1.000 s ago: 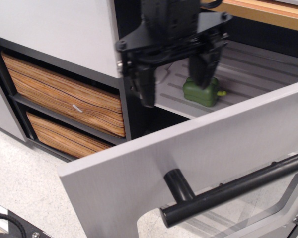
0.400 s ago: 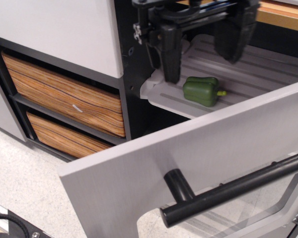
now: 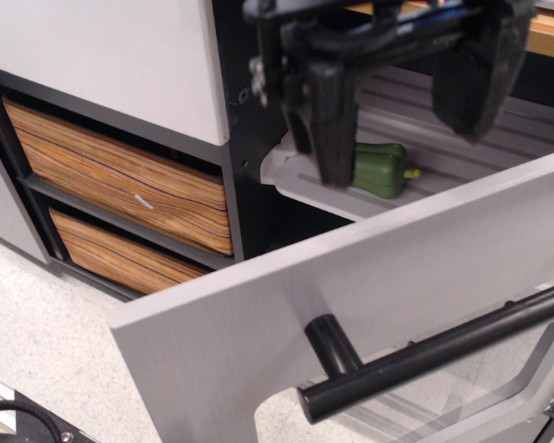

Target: Close oven

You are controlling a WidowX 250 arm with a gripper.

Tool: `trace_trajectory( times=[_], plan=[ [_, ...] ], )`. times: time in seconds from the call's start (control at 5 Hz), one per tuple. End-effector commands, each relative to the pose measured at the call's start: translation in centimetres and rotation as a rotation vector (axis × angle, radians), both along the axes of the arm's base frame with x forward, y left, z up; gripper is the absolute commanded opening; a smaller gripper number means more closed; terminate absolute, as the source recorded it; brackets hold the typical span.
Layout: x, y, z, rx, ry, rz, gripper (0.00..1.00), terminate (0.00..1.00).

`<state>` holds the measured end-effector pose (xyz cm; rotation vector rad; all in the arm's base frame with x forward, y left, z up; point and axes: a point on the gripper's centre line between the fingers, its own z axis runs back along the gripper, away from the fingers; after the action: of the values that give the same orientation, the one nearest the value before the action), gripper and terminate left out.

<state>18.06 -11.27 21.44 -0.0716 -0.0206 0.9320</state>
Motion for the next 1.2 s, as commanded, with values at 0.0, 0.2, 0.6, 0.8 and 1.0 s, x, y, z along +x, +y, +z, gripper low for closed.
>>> trace_trajectory(
  times=[0.0,0.2,0.6,0.8,1.0],
  plan=[
    [-0.5,-2.1,-1.2,-0.012,0.007,-0.015,1.0,0.0],
    [-0.9,-2.9,-2.5,-0.066,0.03,-0.04,1.0,0.0],
    [0.7,-1.4,-4.7,0.03,0.003,0.032,1.0,0.0],
    [2.4,0.3,-4.0,0.07,-0.047,0.094,1.0,0.0],
    [4.5,2.1,-3.0,0.061,-0.014,0.142,1.0,0.0]
  ],
)
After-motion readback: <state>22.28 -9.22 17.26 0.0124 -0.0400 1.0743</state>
